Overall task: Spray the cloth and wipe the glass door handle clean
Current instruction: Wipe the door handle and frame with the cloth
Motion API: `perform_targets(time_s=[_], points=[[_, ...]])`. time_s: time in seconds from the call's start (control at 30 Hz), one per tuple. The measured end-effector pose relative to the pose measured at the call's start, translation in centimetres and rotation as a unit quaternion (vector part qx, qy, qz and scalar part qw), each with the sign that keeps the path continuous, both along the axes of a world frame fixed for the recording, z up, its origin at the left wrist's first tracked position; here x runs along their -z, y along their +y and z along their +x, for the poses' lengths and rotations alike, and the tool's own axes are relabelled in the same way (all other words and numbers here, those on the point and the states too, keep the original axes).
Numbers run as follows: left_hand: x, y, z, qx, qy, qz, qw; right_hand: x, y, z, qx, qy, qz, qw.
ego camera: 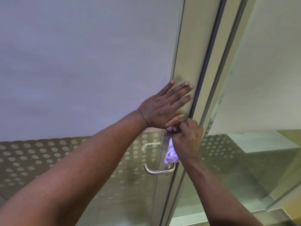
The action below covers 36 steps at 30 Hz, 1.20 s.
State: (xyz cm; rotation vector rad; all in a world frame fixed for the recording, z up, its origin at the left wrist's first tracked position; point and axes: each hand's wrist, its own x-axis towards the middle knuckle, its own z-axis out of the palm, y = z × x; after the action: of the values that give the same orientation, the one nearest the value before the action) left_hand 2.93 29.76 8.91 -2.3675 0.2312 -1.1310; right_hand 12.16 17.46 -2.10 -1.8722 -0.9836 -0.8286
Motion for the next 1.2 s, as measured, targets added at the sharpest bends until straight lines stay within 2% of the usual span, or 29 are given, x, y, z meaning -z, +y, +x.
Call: perform_targets(time_s=[0.23,0.37,0.53,0.93,1.0,1.07,1.2], points=[[0.0,-0.1,-0.1,0.006,0.002,-0.009,1.000,-0.9,-1.3,2.2,0.023,0.051,0.046,0.997],[0.0,0.0,-0.1,0.005,0.008,-0.010,1.000,0.4,-1.6,2.6,0.030,0.042,0.009,0.999],[0.1,0.1,-0.1,-0.003,0.012,-0.003,1.000,5.1,-2.3,2.4,0.027,0.058,-0.064,0.996],[0.0,0.1,-0.1,-0.006,0.016,0.001,1.000,9.2,-4.7,-0.5,-0.037,0.175,-0.082,0.981],[0.0,0.0,0.0,-0.004,0.014,0.001,1.000,10.8,-5.3,-1.1,-0.051,0.214,-0.098,0.971],[0.0,0.1,0.0,-0.004,0.013,0.000,1.000,12.5,-5.6,-1.9,-0.084,0.305,-0.099,0.943],[0.0,0.1,0.0,-0.008,0.013,0.003,1.000,14.5,-5.1,-2.9,-0.098,0.460,0.040,0.882]])
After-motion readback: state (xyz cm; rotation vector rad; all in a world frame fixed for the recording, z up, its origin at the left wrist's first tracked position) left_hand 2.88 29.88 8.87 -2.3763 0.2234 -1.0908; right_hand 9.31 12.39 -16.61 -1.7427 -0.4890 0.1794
